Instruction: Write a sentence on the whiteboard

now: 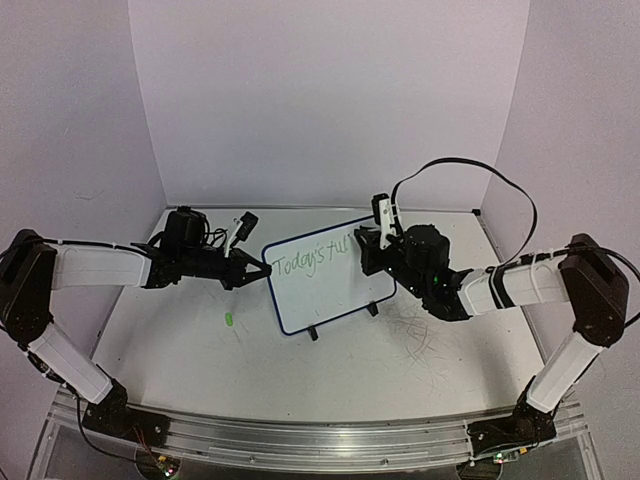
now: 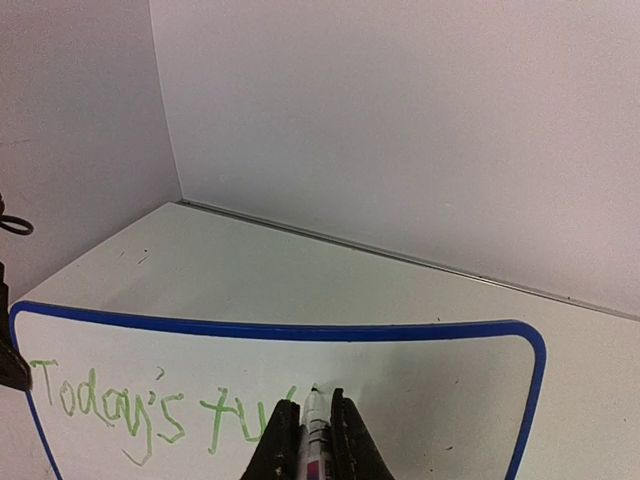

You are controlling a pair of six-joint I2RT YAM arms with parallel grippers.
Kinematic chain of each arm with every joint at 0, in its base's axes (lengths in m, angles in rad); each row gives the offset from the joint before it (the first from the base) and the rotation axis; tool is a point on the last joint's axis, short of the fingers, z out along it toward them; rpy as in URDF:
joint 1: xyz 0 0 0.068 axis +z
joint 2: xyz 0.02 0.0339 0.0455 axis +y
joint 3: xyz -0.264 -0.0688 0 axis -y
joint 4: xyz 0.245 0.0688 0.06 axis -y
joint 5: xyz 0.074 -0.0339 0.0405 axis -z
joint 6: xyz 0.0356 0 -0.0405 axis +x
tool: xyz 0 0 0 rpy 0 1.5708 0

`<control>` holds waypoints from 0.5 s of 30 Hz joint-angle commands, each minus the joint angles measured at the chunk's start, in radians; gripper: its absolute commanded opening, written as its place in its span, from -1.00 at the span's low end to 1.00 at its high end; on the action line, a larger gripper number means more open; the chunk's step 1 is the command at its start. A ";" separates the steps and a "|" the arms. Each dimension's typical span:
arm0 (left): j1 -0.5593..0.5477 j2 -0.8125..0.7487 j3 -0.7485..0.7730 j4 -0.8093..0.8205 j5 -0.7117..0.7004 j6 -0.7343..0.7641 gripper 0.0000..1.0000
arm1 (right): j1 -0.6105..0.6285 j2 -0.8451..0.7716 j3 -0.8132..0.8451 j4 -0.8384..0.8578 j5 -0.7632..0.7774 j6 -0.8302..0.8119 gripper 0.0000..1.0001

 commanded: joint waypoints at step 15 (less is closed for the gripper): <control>-0.002 -0.021 0.014 -0.030 -0.083 0.092 -1.00 | -0.003 0.004 -0.028 -0.004 0.005 0.029 -1.00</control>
